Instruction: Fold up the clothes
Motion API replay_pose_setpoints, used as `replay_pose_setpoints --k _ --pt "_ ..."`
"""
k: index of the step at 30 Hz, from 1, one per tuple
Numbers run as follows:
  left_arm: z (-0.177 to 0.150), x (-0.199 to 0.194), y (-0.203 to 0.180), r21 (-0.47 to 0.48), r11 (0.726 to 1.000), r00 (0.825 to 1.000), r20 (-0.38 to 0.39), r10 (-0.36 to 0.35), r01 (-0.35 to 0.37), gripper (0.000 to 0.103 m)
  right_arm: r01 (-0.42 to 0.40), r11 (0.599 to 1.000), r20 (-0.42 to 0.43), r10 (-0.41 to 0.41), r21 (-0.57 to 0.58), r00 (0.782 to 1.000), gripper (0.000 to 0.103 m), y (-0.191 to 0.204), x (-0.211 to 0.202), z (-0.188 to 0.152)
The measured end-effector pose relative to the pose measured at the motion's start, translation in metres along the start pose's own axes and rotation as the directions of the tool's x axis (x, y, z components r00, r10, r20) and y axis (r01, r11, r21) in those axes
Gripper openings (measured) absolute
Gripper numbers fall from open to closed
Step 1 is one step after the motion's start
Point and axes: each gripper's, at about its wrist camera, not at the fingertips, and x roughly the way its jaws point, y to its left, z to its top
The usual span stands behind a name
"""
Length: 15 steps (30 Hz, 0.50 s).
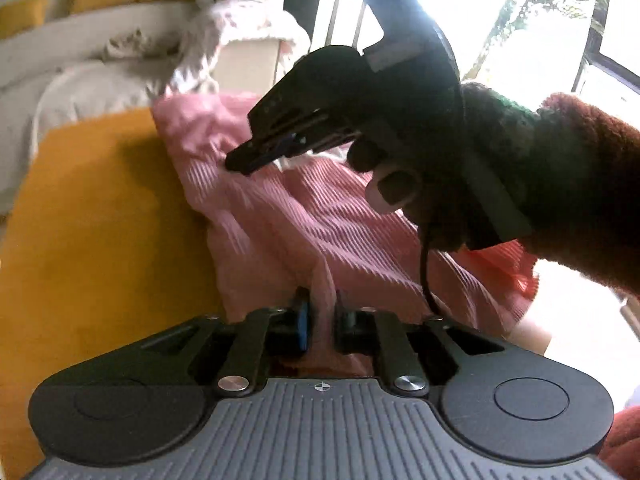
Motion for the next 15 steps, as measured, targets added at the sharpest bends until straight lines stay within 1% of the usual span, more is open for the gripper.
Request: replay_pose_setpoints --k 1,2,3,4,5,6,7,8,9,10,11,12,14,15 --pt "0.0 -0.001 0.0 0.003 1.0 1.0 -0.001 -0.009 0.009 0.026 0.006 1.0 0.006 -0.006 0.011 1.0 0.009 -0.002 -0.008 0.001" --pt "-0.001 -0.004 0.0 0.005 1.0 1.0 -0.008 -0.025 0.025 0.034 -0.002 1.0 0.018 0.002 0.013 1.0 0.011 -0.002 -0.02 0.003" --pt "-0.002 -0.006 0.001 0.005 0.999 0.999 -0.016 -0.048 0.048 0.047 -0.016 1.0 0.042 0.016 -0.001 0.999 0.017 -0.001 -0.035 0.004" --pt "-0.004 -0.008 0.005 0.0 0.997 0.997 -0.021 -0.072 0.072 0.054 -0.027 0.999 0.074 0.029 -0.025 0.997 0.023 -0.001 -0.053 0.004" --pt "-0.006 -0.011 0.005 -0.007 0.995 0.995 -0.026 -0.101 0.1 0.064 -0.032 0.998 0.105 0.037 -0.049 0.994 0.026 -0.002 -0.072 0.004" --pt "-0.006 -0.014 0.004 -0.009 0.992 0.992 -0.031 -0.122 0.122 0.073 -0.023 0.997 0.147 0.034 -0.074 0.989 0.033 -0.002 -0.095 0.0" --pt "-0.007 -0.015 0.002 -0.007 0.99 0.989 -0.035 -0.143 0.143 0.078 -0.012 0.995 0.189 0.03 -0.098 0.982 0.041 -0.003 -0.118 -0.004" --pt "-0.008 -0.014 -0.001 -0.006 0.987 0.986 -0.038 -0.162 0.162 0.084 0.048 0.991 0.24 -0.016 -0.127 0.971 0.045 -0.004 -0.139 -0.013" --pt "-0.011 -0.013 -0.003 -0.01 0.984 0.984 -0.039 -0.176 0.176 0.087 0.112 0.982 0.293 -0.063 -0.152 0.954 0.055 -0.005 -0.159 -0.022" --pt "-0.012 -0.012 -0.004 -0.016 0.982 0.981 -0.039 -0.191 0.19 0.087 0.176 0.969 0.346 -0.107 -0.174 0.932 0.063 -0.006 -0.179 -0.031" --pt "-0.013 -0.013 -0.003 -0.029 0.978 0.977 -0.039 -0.208 0.207 0.088 0.263 0.946 0.397 -0.171 -0.189 0.902 0.067 -0.007 -0.196 -0.047" --pt "-0.013 -0.014 -0.001 -0.045 0.973 0.973 -0.038 -0.229 0.227 0.088 0.322 0.928 0.422 -0.221 -0.186 0.879 0.07 -0.009 -0.207 -0.062" --pt "-0.009 -0.016 0.003 -0.095 0.952 0.954 -0.033 -0.297 0.292 0.09 0.338 0.933 0.411 -0.262 -0.123 0.873 0.07 -0.018 -0.218 -0.096" --pt "-0.007 -0.017 0.006 -0.116 0.935 0.94 -0.026 -0.34 0.335 0.093 0.345 0.934 0.404 -0.282 -0.091 0.87 0.07 -0.022 -0.223 -0.113"
